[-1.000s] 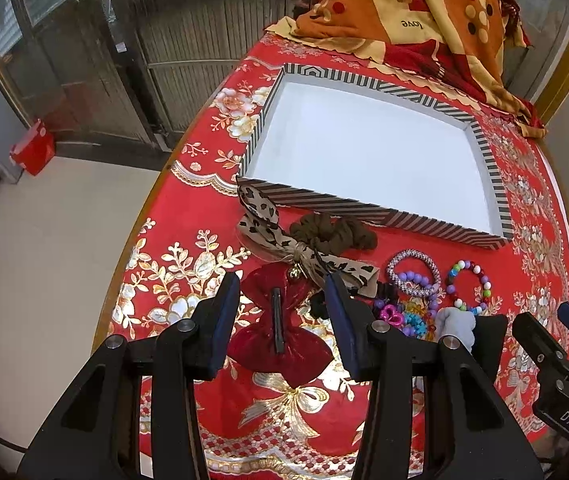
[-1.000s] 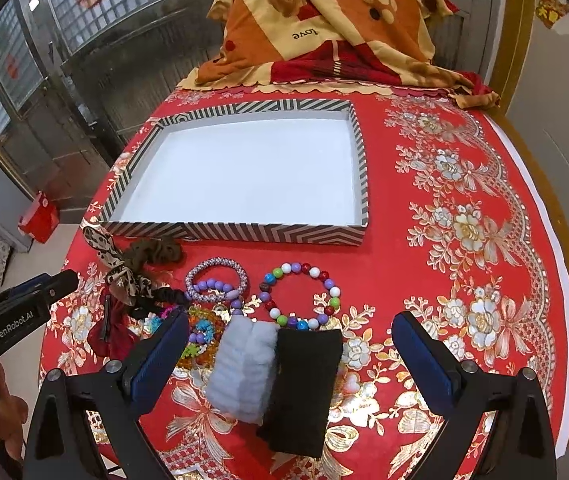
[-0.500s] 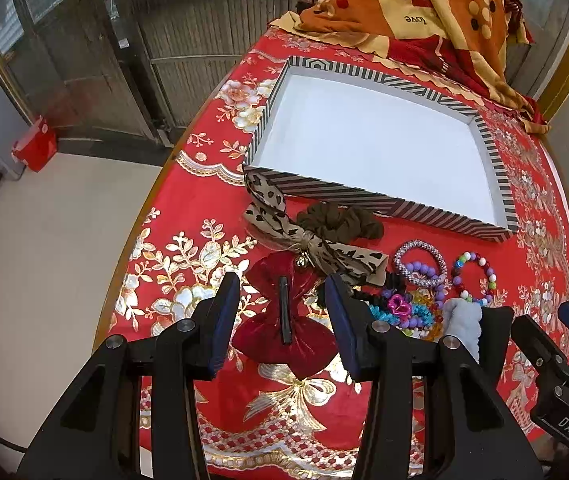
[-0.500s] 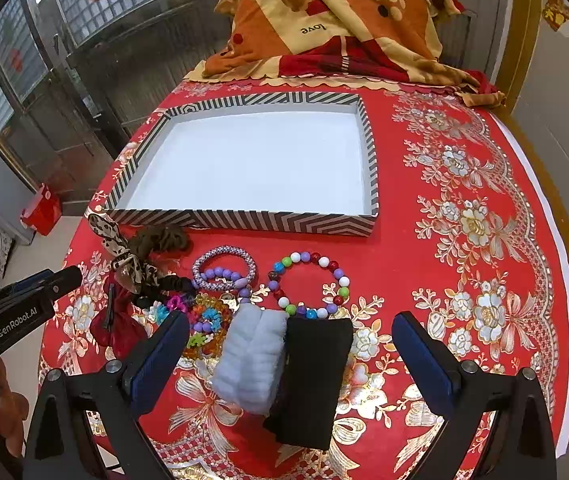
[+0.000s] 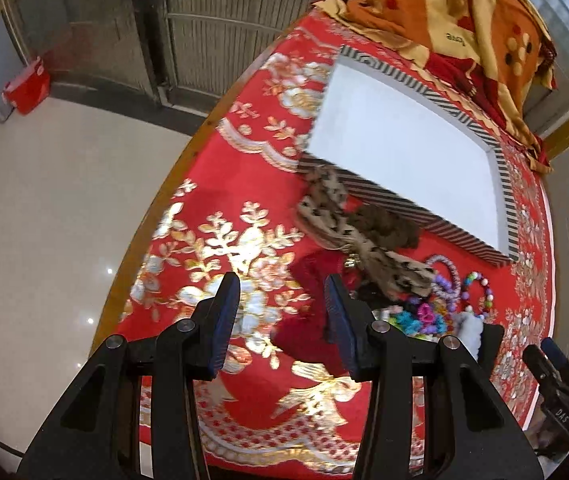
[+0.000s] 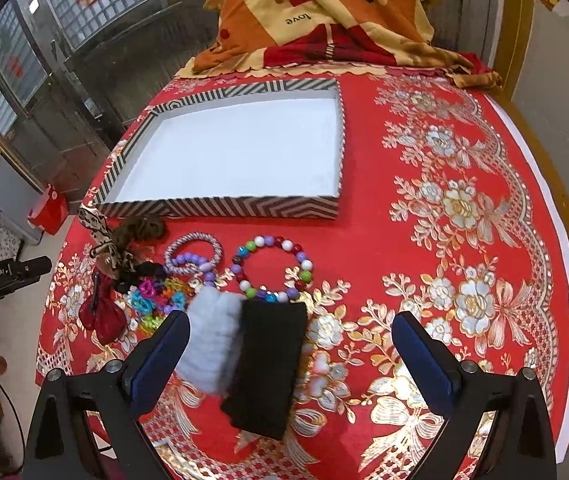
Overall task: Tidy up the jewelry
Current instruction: 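Grasp the red satin bow with the left tool while the right tool grasps the white fuzzy scrunchie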
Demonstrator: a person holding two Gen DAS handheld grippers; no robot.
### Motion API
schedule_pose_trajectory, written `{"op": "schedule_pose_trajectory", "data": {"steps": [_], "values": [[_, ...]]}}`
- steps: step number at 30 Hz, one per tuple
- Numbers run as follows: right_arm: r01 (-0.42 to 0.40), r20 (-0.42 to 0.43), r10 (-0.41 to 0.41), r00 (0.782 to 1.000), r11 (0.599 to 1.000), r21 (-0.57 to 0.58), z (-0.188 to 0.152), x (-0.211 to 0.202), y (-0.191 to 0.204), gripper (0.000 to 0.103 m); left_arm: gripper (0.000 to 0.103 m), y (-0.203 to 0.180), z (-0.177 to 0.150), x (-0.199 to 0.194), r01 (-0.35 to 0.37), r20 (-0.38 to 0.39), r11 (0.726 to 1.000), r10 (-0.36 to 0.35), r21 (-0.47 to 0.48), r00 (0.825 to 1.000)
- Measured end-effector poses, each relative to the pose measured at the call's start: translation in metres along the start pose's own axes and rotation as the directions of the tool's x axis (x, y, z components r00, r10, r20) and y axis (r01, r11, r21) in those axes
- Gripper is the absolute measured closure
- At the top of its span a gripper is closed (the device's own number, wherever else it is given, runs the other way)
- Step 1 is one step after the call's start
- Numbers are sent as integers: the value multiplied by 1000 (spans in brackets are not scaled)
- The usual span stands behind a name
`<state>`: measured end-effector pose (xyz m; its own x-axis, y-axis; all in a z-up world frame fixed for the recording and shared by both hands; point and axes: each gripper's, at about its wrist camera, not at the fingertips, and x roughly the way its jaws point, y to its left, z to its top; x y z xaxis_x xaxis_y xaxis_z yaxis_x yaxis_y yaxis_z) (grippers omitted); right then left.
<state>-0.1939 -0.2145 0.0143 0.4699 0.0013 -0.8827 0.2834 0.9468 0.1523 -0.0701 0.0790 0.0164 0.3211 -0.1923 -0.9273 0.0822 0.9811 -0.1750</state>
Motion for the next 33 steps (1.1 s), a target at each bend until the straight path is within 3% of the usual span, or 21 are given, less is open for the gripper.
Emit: {"op": "schedule_pose_trajectory", "data": {"steps": [2,7,15,18,20,28,33], "values": [[-17,-9,17,1000,1000,-4,-3,2,-2,3,50,7,-1,5,19,-24,1000,-19,-20,1000],[-73,-29,71,997,996,-54,-11,3,10,9,49,2,-9,14,45,-69,999,-44,21,997],[-172,-82,164,983,981,-95,-13,15,35,35,49,-21,-16,37,28,-111,996,-18,89,994],[-169,-94,159,983,980,-106,-9,24,45,38,49,-28,-16,46,-2,-113,993,16,119,994],[-178,-117,166,979,979,-101,-7,33,50,45,49,-32,-15,51,-20,-107,991,35,133,994],[-158,-198,138,970,983,-90,-10,65,59,47,49,-41,-13,70,-48,-119,985,68,167,991],[-142,-208,123,970,987,-77,-14,77,58,57,49,-44,-10,79,-58,-117,982,80,181,990]]}}
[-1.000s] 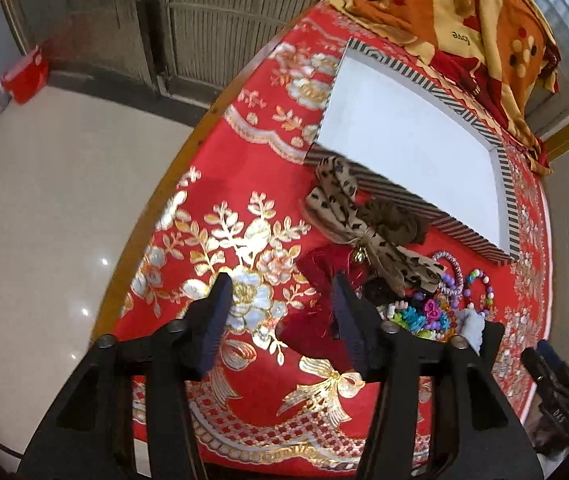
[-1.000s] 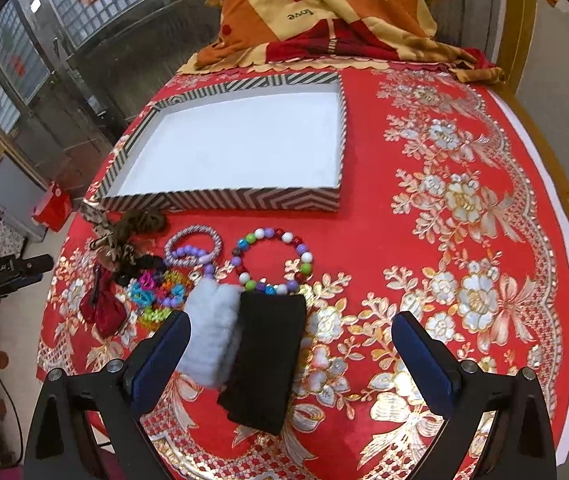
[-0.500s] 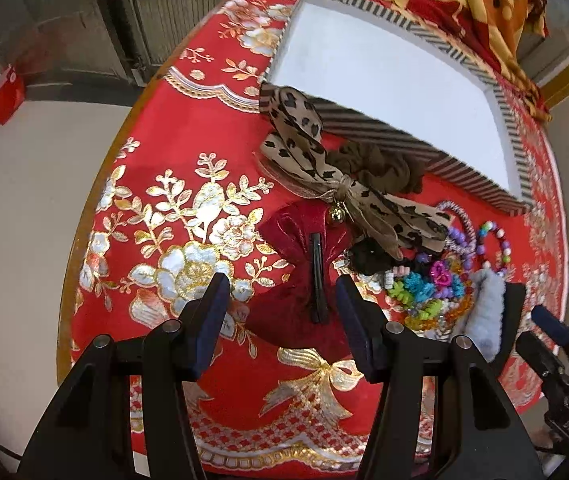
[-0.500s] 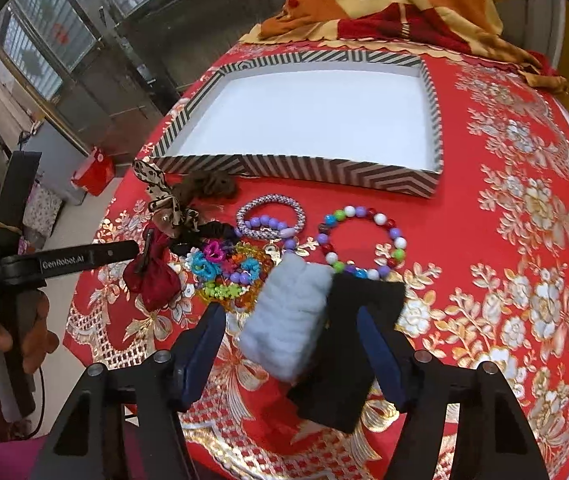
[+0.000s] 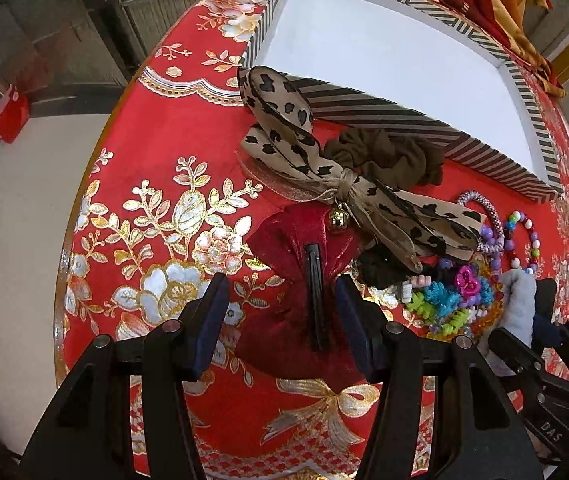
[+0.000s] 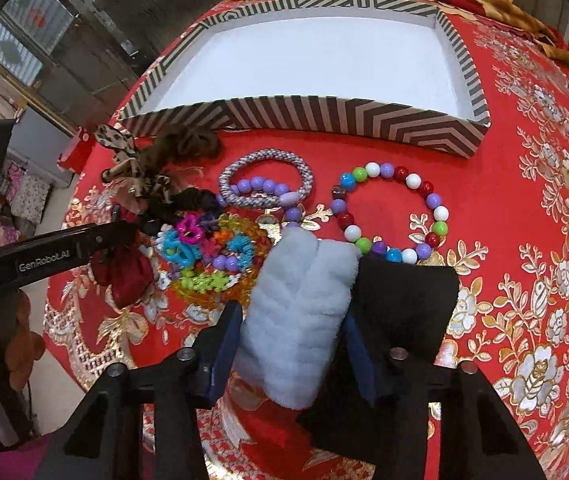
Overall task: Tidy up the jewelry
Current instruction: 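Grasp the red satin bow with the left tool while the right tool grasps the white fuzzy scrunchie, then carry the bow and scrunchie into the tray and open both tools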
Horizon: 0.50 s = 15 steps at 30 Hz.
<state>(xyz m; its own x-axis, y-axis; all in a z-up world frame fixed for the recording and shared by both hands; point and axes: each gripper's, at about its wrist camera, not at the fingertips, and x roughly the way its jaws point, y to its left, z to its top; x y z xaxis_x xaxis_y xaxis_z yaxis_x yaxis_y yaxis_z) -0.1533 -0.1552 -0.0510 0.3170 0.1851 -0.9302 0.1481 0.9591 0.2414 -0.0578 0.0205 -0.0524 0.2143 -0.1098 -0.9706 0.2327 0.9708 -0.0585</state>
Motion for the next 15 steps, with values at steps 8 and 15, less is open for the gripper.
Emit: {"op": "schedule_pose_trajectory", "data": {"steps": [8,15], "values": [[-34,32,33,999,999,20,-5,-13,-9,70,84,7,2,6,62,19,998,-62,6,998],[-67,82,66,994,998,16,-10,-45,-14,70,88,28,-5,-15,99,55,995,-98,-10,994]]}}
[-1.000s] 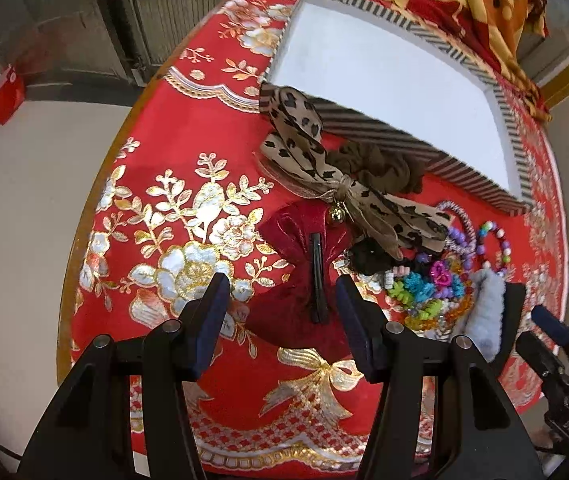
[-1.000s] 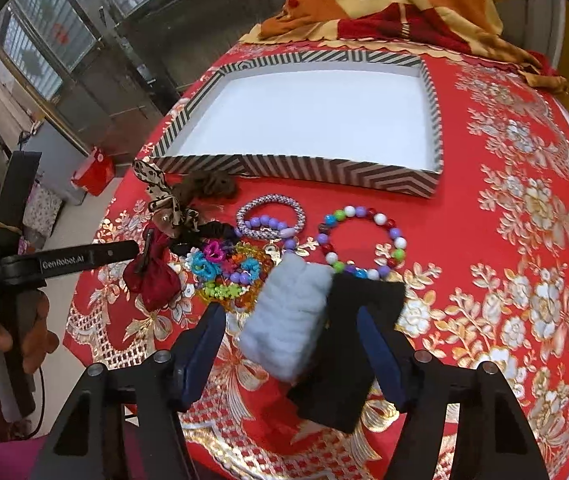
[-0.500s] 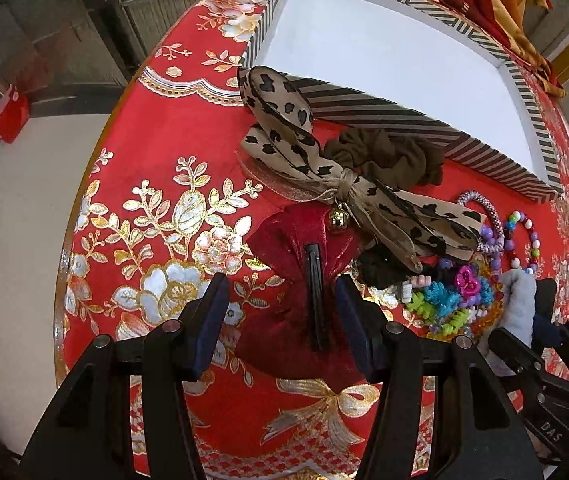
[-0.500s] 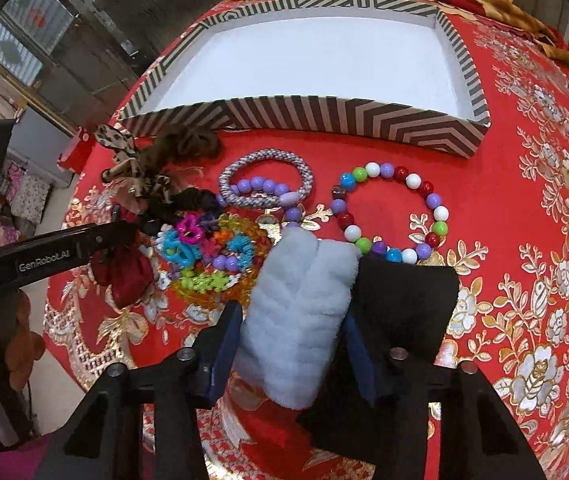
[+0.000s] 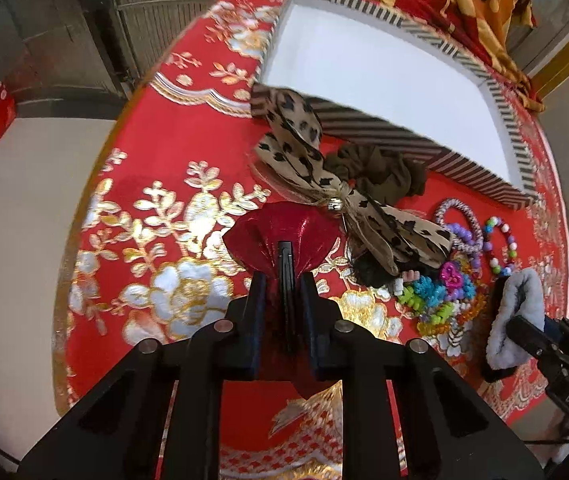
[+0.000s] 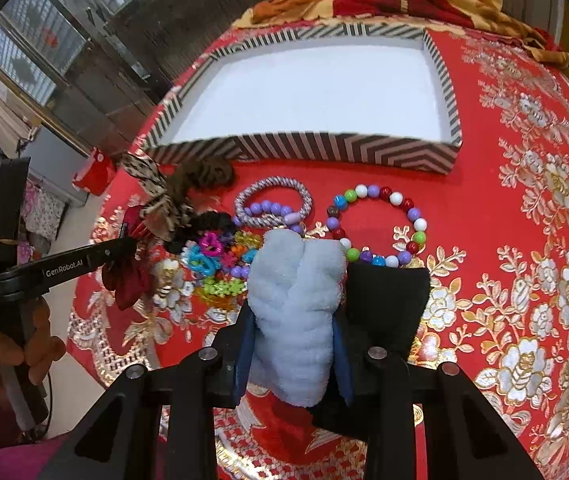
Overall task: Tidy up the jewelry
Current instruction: 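Carry the bow and scrunchie into the tray and open both tools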
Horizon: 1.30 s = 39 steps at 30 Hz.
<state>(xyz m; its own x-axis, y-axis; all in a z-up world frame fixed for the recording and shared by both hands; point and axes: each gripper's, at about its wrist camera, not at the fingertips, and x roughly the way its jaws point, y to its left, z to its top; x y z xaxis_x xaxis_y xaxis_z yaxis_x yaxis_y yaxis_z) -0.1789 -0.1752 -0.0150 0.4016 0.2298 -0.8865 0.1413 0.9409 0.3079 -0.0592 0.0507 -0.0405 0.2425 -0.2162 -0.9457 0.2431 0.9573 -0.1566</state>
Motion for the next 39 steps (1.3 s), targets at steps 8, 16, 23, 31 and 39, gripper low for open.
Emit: {"op": "schedule_pose_trajectory", "data": {"steps": [8,16,23,31,39], "values": [[-37,63,38,997,999,-10,12,-33,4,70,88,7,-1,-50,23,67,1000,-23,-9,997],[18,130,-20,991,1000,16,55,-25,-2,70,88,-17,40,-67,25,134,999,-30,40,991],[98,136,-101,986,995,26,108,-7,-25,70,88,-36,90,-55,16,169,997,-29,79,985],[139,78,-143,987,988,60,150,33,-56,70,88,-42,144,-6,-24,113,995,12,98,993],[148,18,-150,988,985,93,154,63,-73,70,88,-36,164,42,-37,23,993,35,109,999]]}}
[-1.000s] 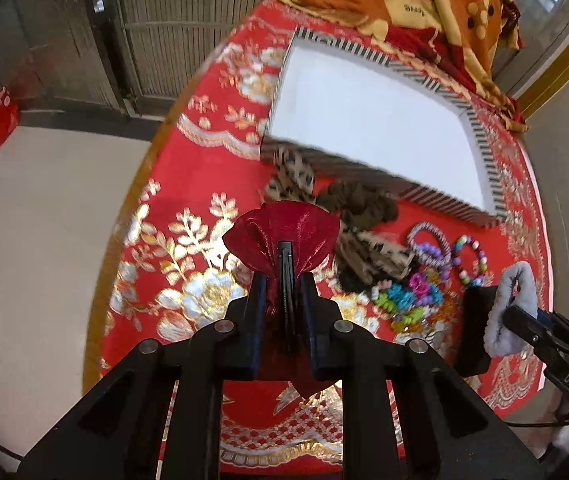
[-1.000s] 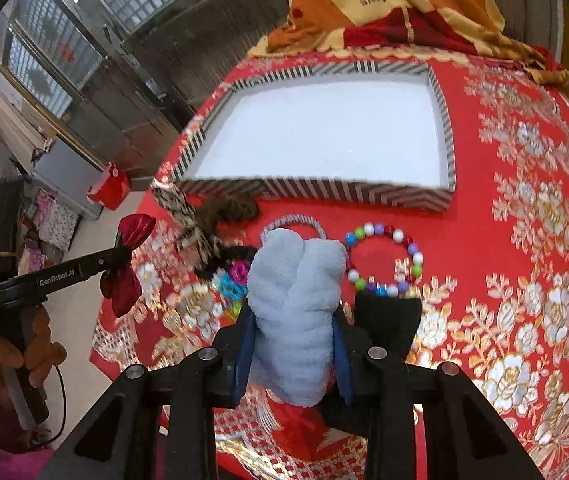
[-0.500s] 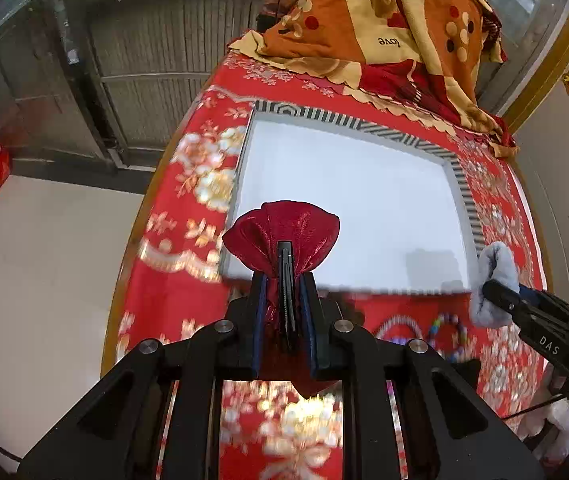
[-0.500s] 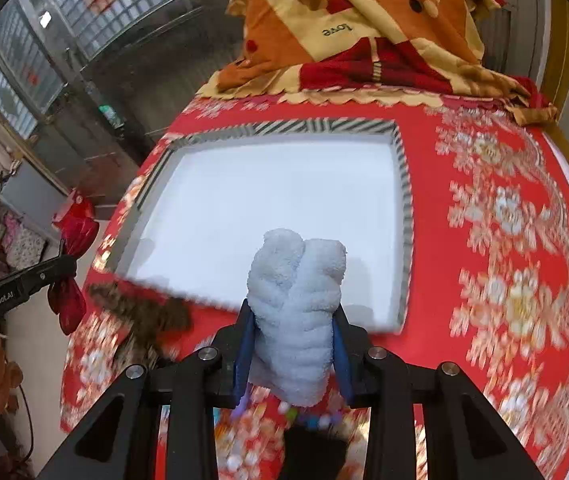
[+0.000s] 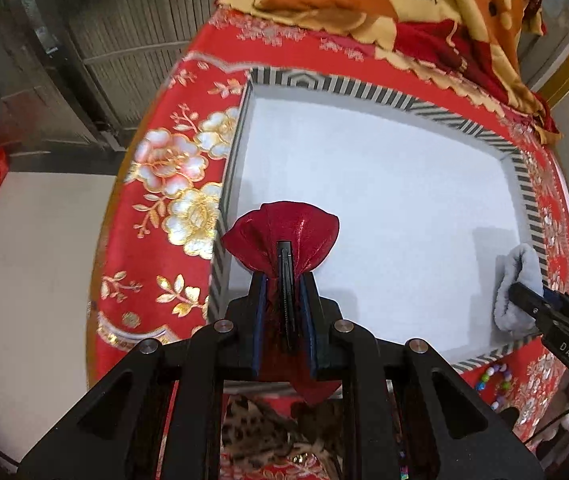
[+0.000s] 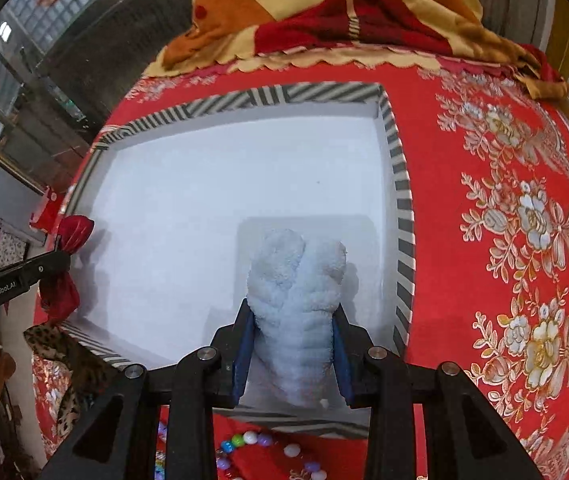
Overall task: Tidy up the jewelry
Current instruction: 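Carry the bow and scrunchie into the tray and open both tools, then withdraw both tools from the tray toward the bracelets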
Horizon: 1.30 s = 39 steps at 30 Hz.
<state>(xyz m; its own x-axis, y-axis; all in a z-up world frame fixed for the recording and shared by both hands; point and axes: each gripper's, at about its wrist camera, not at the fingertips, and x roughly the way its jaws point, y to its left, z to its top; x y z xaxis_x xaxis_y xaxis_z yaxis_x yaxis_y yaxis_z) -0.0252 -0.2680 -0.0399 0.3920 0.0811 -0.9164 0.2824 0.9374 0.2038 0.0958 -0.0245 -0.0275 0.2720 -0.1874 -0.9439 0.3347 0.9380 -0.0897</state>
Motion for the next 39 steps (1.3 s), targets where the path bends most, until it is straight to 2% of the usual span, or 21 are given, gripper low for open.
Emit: {"op": "schedule_pose_trajectory", "data": {"steps": [3,5,6,9,10,13,16,19,22,26,33,39], "values": [[-16,1,16,1000,1000,25,1,3,-3,67,88,1,2,9,-4,-15,1000,4,11,1000],[-27,1,27,1000,999,40,1,2,-5,59,87,2,4,14,-1,-27,1000,2,13,1000],[-34,4,34,999,998,46,2,2,-5,58,86,1,4,15,1,-30,1000,0,15,1000],[-36,20,35,999,998,60,1,-3,-3,58,72,2,4,15,17,-31,1000,-17,19,999],[-35,23,34,999,997,65,0,-5,-3,58,65,4,3,15,27,-30,1000,-27,15,999],[-26,43,24,999,997,69,-6,-17,1,58,60,6,2,9,57,-32,998,-57,5,998],[-2,87,-3,996,998,64,-15,-36,5,58,54,5,-1,-2,50,-9,999,-50,12,999],[20,127,-28,991,998,66,-24,-55,8,58,54,1,-8,-20,31,31,999,-32,16,999],[-3,132,-6,991,997,72,-31,-64,8,58,54,-2,-19,-38,3,78,1000,-4,8,997],[11,119,-19,993,998,68,-43,-71,9,57,54,-7,-41,-61,-27,122,1000,28,-11,992],[30,129,-36,991,998,51,-70,-85,9,57,54,-18,-78,-77,-27,112,999,31,-38,993],[10,152,-12,988,1000,13,-90,-101,10,57,54,-25,-103,-83,-23,97,998,28,-50,995]]}}
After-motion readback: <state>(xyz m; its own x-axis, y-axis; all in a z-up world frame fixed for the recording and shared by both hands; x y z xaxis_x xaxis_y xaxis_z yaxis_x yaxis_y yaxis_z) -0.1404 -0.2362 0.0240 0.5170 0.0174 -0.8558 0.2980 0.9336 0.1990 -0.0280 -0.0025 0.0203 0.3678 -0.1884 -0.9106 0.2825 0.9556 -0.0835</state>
